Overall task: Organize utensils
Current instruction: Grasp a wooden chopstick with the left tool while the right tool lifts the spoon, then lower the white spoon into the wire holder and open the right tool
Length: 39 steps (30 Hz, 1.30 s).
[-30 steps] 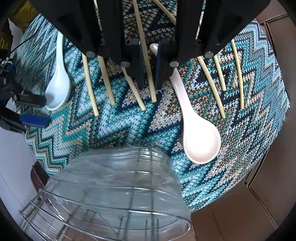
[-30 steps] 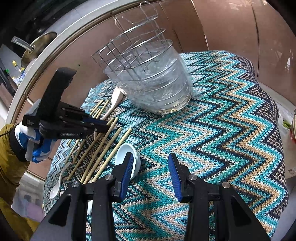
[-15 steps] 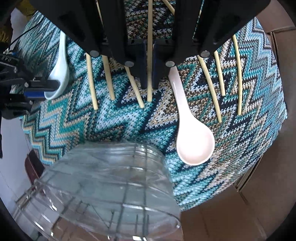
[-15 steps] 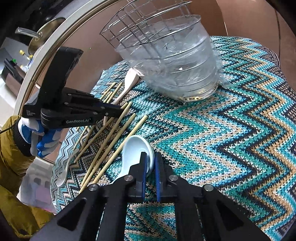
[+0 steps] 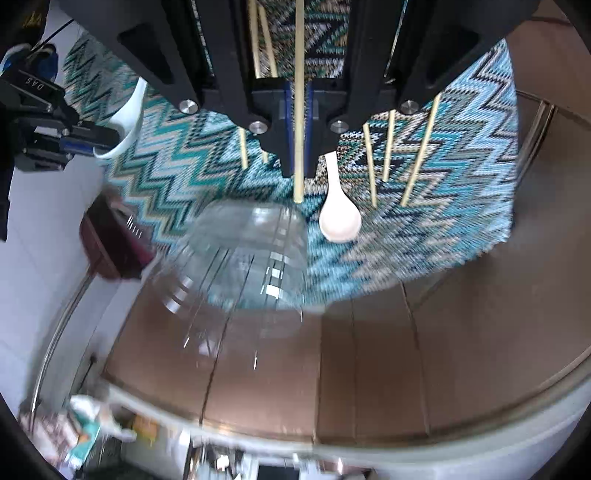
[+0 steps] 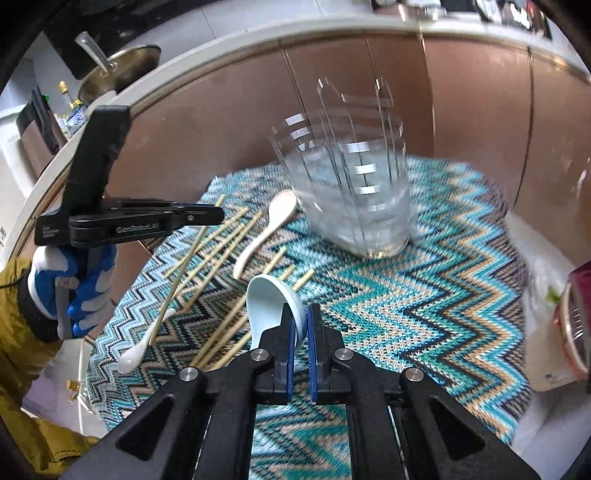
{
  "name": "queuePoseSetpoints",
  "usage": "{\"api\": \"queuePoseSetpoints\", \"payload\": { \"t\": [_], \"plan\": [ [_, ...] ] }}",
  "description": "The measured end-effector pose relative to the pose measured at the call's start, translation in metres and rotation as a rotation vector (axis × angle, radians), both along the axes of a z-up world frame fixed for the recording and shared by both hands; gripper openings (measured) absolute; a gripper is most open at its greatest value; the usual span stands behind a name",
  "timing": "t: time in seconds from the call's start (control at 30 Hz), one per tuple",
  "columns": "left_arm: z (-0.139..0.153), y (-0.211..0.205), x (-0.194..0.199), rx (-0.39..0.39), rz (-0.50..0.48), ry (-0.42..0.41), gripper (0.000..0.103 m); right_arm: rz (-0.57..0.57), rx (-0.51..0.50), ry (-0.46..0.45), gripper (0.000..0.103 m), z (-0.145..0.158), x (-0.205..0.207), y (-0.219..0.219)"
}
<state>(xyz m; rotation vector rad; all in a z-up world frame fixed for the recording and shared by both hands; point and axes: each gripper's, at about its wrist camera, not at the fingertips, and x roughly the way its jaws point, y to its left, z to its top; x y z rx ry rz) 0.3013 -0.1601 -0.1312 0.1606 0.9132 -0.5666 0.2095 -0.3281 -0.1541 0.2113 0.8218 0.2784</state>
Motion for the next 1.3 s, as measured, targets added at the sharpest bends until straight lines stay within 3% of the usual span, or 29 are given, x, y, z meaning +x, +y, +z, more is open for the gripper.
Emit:
{"api": "queuePoseSetpoints", "payload": {
  "t": [0.47,0.57,0.73,0.87,1.0,1.3],
  "plan": [
    [0.149,0.060,-0.097,-0.259,0.133,-0.304,0.004,-0.091,-0.183,-0.259,0.006,0.120,-0.089,0.052],
    [0.174,0.066,-0.112,-0.289,0.156,-0.379,0.004,-0.106,-0.218,-0.330,0.006,0.143,-0.097,0.061],
    [0.203,0.070,-0.116,-0.361,0.189,-0.434,0.004,-0.121,-0.248,-0.403,0.006,0.168,-0.091,0.065],
    [0.215,0.062,-0.100,-0.389,0.197,-0.454,0.004,-0.142,-0.263,-0.454,0.006,0.183,-0.074,0.054],
    [0.219,0.041,-0.059,-0.433,0.191,-0.452,0.004,-0.184,-0.283,-0.484,0.006,0.188,-0.041,0.033],
    [0.186,-0.016,0.051,-0.522,0.223,-0.406,0.004,-0.269,-0.400,-0.517,0.006,0.173,0.046,-0.011]
  ]
}}
